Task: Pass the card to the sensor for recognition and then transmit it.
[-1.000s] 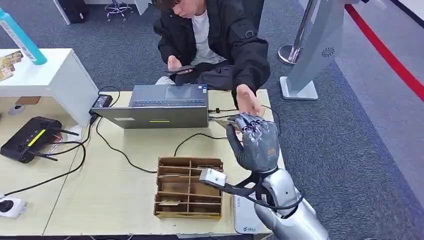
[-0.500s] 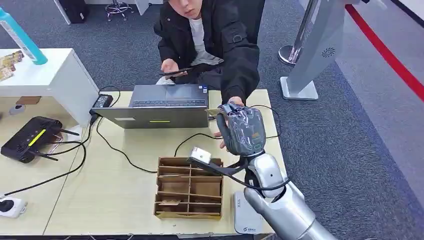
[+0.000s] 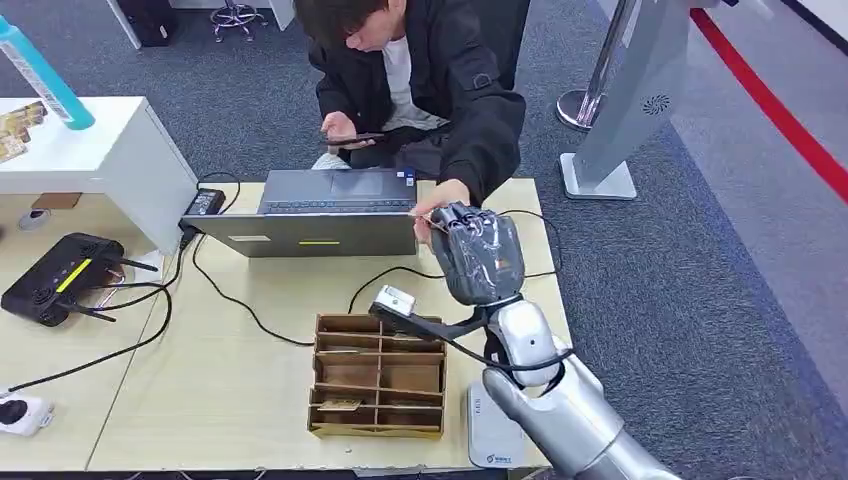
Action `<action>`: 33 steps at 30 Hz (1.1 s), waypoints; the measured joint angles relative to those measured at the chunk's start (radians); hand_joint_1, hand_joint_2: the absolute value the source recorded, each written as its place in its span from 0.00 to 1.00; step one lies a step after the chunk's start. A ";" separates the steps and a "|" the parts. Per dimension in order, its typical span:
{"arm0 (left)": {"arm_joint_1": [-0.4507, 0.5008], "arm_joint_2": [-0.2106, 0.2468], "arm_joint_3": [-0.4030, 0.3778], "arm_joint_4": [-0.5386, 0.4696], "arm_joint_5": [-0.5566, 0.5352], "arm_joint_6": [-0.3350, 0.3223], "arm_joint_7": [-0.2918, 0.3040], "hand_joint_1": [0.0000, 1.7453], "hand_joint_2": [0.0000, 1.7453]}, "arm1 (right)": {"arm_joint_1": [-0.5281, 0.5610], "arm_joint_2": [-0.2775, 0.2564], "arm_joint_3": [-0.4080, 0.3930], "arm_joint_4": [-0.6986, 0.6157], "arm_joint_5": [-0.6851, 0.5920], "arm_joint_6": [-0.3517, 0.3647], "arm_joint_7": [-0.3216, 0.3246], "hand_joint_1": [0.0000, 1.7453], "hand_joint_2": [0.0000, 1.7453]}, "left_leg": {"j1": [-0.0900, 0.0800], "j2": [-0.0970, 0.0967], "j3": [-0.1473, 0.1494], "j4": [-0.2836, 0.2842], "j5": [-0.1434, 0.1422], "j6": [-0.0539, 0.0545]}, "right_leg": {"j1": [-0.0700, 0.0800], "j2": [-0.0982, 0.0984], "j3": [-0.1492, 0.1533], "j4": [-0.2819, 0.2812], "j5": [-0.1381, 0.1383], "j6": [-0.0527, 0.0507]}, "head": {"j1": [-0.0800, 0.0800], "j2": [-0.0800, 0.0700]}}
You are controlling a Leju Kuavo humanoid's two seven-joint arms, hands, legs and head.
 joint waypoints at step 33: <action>0.018 -0.009 -0.143 0.004 0.035 -0.062 -0.152 0.00 0.00 | 0.129 -0.003 0.012 -0.129 -0.198 0.008 -0.159 0.00 1.00 | 0.000 0.000 -0.001 0.000 -0.001 0.000 | 0.000 0.000 -0.001 0.000 0.000 0.000 | 0.000 0.000</action>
